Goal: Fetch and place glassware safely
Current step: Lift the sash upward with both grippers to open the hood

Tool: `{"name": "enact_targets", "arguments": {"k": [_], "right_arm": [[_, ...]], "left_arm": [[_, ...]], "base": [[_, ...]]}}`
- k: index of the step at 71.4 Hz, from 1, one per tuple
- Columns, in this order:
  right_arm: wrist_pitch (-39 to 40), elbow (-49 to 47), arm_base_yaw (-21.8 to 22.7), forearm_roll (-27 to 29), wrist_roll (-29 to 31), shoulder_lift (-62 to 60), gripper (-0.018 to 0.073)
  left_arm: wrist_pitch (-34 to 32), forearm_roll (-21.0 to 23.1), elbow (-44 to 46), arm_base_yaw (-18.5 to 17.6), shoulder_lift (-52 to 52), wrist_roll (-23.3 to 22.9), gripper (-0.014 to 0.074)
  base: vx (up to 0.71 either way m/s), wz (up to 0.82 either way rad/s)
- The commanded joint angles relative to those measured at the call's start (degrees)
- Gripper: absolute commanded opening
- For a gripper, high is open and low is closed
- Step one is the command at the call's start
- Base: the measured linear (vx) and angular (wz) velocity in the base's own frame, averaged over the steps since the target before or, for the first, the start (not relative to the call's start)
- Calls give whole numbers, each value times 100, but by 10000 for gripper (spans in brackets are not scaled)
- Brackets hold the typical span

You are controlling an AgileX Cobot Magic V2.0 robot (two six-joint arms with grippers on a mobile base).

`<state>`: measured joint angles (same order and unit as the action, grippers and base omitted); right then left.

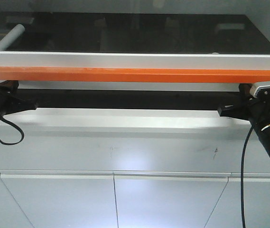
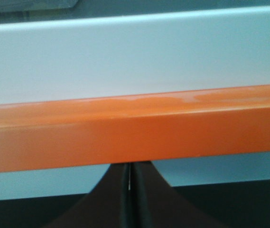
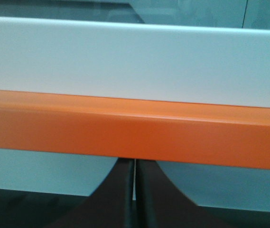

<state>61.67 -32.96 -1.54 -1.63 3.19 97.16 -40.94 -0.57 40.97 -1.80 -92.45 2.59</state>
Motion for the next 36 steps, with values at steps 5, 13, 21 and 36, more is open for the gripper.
{"name": "enact_targets", "arguments": {"k": [5, 13, 21, 36], "right_arm": [[929, -201, 17, -61, 38, -490, -1], [875, -206, 17, -61, 38, -633, -1], [681, -261, 17, -61, 38, -789, -1], [401, -519, 17, -131, 31, -1023, -1]], "left_arm": [[-1012, -107, 603, -26, 532, -12, -7], [-756, -264, 848, -26, 618, -12, -7], [-559, -293, 1075, -26, 705, -17, -7], [-357, -293, 1341, -26, 906, -23, -7]], "base": [[0, 0], [0, 0], [0, 0], [0, 0]]}}
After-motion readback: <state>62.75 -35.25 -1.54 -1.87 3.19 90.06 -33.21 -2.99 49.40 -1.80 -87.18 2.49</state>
